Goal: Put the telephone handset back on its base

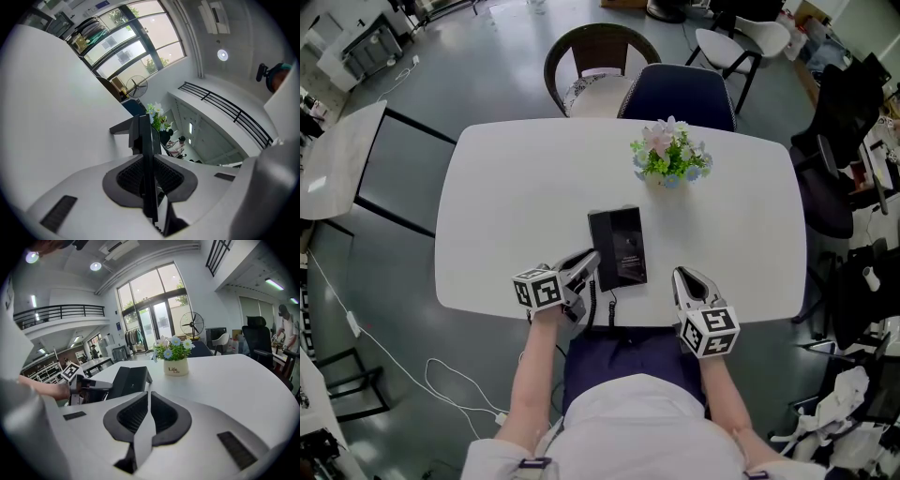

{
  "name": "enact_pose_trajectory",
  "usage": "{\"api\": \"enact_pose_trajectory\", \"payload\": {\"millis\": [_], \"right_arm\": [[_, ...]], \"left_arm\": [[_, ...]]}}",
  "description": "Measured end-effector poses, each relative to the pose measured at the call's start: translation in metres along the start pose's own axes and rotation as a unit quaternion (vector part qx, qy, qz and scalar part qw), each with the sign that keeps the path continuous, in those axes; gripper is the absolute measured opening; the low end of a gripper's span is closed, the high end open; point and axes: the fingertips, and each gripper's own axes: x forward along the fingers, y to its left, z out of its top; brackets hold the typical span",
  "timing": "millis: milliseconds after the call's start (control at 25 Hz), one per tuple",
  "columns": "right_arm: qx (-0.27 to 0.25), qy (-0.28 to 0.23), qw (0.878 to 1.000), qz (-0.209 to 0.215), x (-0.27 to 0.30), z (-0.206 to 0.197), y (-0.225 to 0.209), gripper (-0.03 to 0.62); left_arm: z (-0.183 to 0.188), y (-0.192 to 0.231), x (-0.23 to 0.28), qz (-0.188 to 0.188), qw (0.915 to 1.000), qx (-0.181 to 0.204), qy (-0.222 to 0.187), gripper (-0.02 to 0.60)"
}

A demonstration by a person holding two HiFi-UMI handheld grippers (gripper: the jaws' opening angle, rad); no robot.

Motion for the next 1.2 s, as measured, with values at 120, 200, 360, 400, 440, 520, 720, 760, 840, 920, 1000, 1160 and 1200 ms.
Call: {"api": "enact_pose_trajectory", "payload": {"millis": [120, 200, 360, 400, 440, 520, 720, 760, 840, 920, 1000, 1160, 1200], "right_arm": [[-0.001, 0.001, 1.0, 0.001, 0.001, 0.0, 0.001, 0.043], [-0.002, 0.001, 1.0, 0.003, 0.003, -0.001, 0.002, 0.043], [-0.005, 0.001, 1.0, 0.004, 0.004, -0.001, 0.004, 0.043], [-0.006, 0.0, 1.0, 0.004, 0.004, -0.001, 0.005, 0.043], [-0.007, 0.0, 1.0, 0.004, 0.003, 0.0, 0.006, 0.043], [-0.007, -0.002, 1.0, 0.004, 0.003, 0.001, 0.006, 0.043], [-0.007, -0.005, 1.0, 0.0, -0.001, 0.002, 0.004, 0.043], [-0.007, -0.005, 1.0, -0.001, -0.002, 0.002, 0.004, 0.043], [-0.006, -0.004, 1.0, -0.002, -0.003, -0.001, 0.005, 0.043], [-0.005, -0.003, 1.0, -0.003, -0.005, -0.003, 0.006, 0.043], [-0.005, -0.003, 1.0, -0.004, -0.006, -0.004, 0.006, 0.043], [-0.004, -0.001, 1.0, -0.007, -0.007, -0.007, 0.003, 0.043], [-0.003, -0.001, 1.0, -0.007, -0.006, -0.008, 0.003, 0.043]], "left_arm": [[0.0, -0.002, 0.001, 0.023, 0.9991, 0.033, 0.015, 0.075], [-0.001, -0.003, 0.003, 0.039, 0.9973, 0.057, 0.026, 0.077], [-0.003, -0.004, 0.004, 0.069, 0.9903, 0.112, 0.045, 0.084], [-0.003, -0.004, 0.004, 0.078, 0.9882, 0.123, 0.048, 0.086], [-0.002, -0.003, 0.003, 0.089, 0.9863, 0.13, 0.048, 0.089], [0.001, 0.002, 0.002, 0.121, 0.9821, 0.137, 0.048, 0.139], [0.006, -0.002, -0.002, 0.163, 0.9675, 0.187, 0.048, 0.212], [0.005, -0.005, -0.002, 0.163, 0.9655, 0.196, 0.051, 0.212], [0.0, -0.007, 0.0, 0.157, 0.9657, 0.197, 0.061, 0.21], [-0.001, -0.007, 0.003, 0.148, 0.9707, 0.18, 0.058, 0.153], [0.002, -0.006, 0.005, 0.139, 0.9754, 0.163, 0.051, 0.104], [0.001, -0.003, 0.008, 0.108, 0.982, 0.142, 0.063, 0.109], [0.002, -0.003, 0.008, 0.099, 0.9833, 0.138, 0.065, 0.107]]}}
